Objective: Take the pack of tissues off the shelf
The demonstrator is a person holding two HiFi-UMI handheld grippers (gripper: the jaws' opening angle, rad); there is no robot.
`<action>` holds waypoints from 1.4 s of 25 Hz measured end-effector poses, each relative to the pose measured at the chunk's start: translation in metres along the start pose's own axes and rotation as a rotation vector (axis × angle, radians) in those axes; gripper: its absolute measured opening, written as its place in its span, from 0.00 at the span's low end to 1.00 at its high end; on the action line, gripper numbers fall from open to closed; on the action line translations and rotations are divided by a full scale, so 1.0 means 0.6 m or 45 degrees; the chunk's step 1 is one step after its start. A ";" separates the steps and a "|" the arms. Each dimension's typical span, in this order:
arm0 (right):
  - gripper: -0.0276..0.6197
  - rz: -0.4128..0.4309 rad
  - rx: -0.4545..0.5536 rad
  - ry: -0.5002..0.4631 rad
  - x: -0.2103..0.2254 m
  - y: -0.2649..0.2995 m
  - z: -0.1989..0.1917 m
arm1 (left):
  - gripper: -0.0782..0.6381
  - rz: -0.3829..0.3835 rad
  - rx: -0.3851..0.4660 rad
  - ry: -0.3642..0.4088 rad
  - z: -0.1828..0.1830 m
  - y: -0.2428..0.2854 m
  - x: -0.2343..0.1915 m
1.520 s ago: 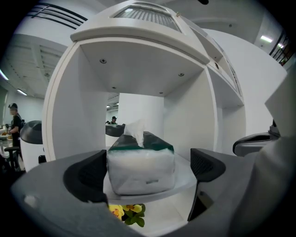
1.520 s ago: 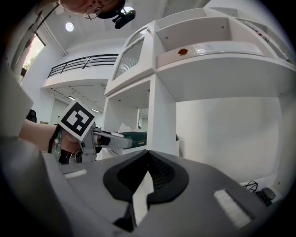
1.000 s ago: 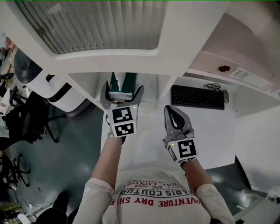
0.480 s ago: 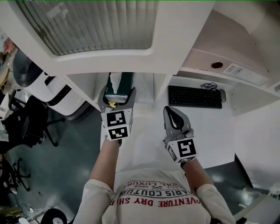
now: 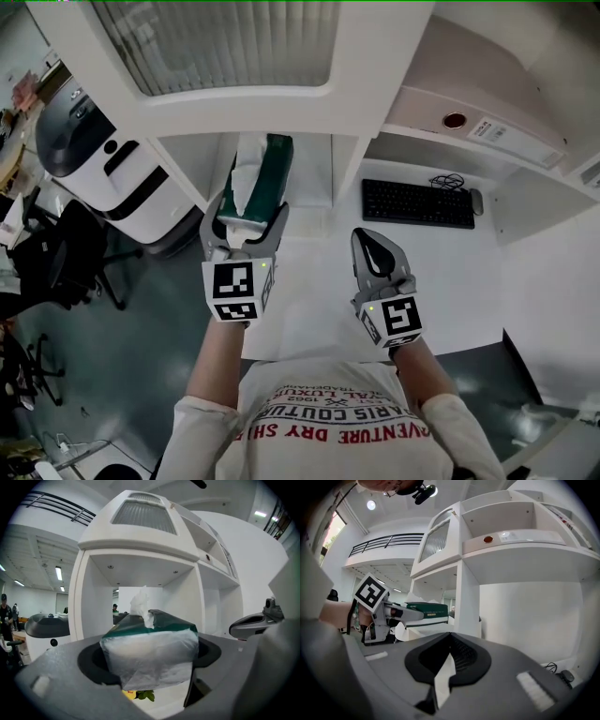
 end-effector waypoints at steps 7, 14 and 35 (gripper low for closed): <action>0.04 0.008 0.004 -0.004 -0.015 -0.046 0.012 | 0.71 -0.111 0.045 0.050 0.023 -0.087 0.039; 0.04 0.065 0.032 -0.038 -0.029 -0.103 0.025 | 0.71 -0.185 0.059 0.044 0.005 -0.158 0.077; 0.04 0.173 0.125 -0.090 -0.051 -0.189 0.050 | 0.71 -0.180 0.045 0.049 -0.023 -0.275 0.139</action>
Point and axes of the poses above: the fingertips, and each gripper's own axes: y forward along the fingers, x to its right, z out of its top, the point moved 9 cm from there along -y, backward along the fingers, and after that the axes turned 1 degree about -y, right-handed, at the moved point
